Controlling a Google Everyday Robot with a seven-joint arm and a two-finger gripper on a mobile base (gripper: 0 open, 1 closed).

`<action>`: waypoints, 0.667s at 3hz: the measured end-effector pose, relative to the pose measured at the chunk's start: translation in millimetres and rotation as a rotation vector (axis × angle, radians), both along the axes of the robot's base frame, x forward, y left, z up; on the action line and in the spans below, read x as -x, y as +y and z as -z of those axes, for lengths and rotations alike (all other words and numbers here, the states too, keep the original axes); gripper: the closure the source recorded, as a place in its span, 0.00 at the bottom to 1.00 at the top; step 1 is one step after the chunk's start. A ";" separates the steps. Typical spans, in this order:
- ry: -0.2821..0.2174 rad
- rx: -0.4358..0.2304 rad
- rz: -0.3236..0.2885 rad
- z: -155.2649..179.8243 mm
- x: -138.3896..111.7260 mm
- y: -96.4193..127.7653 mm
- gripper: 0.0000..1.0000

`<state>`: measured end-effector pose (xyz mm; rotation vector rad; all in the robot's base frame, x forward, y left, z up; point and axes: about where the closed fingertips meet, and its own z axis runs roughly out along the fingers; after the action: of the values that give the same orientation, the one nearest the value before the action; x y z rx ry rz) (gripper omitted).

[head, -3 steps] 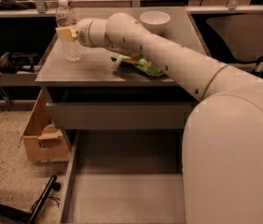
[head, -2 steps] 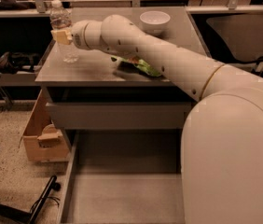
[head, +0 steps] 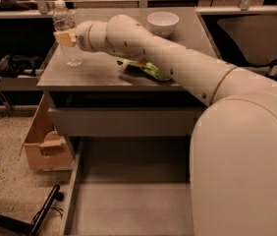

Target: Pick water bottle from middle drawer and place on counter

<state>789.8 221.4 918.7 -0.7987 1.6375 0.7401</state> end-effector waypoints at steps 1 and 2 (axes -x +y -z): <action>0.000 0.000 0.000 0.0 0.0 0.0 0.28; 0.000 0.000 0.000 0.0 0.0 0.1 0.03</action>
Offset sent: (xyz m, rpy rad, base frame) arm 0.0000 0.0000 0.0000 0.0000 0.0000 0.0000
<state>789.8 221.5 918.7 -0.7988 1.6375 0.7402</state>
